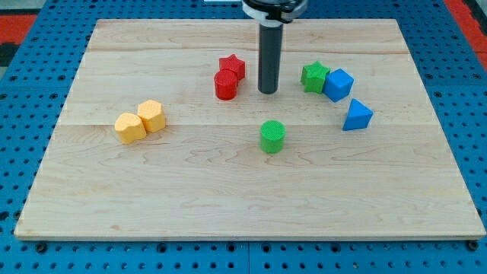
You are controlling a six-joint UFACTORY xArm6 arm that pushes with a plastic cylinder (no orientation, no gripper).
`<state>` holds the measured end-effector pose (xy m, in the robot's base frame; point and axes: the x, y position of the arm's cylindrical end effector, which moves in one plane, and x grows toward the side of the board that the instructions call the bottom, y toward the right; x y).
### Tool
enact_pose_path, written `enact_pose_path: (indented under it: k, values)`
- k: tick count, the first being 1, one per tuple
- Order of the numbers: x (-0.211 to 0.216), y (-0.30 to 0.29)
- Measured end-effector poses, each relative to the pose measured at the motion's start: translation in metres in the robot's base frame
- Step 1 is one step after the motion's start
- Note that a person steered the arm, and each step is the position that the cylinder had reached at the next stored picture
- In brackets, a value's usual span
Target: Push red blocks slightly towards top left
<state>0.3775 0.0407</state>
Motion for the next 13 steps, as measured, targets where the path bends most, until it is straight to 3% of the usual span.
enact_pose_path:
  k: [2,3,4,5,6,7,8,9,11,13]
  values:
    - [-0.009,-0.101]
    - [-0.020,-0.105]
    - [-0.031,-0.164]
    - [-0.052,-0.170]
    - [-0.037,-0.145]
    - [0.011,-0.087]
    - [0.012,-0.023]
    - [-0.020,-0.009]
    - [-0.075,-0.127]
    - [-0.083,0.017]
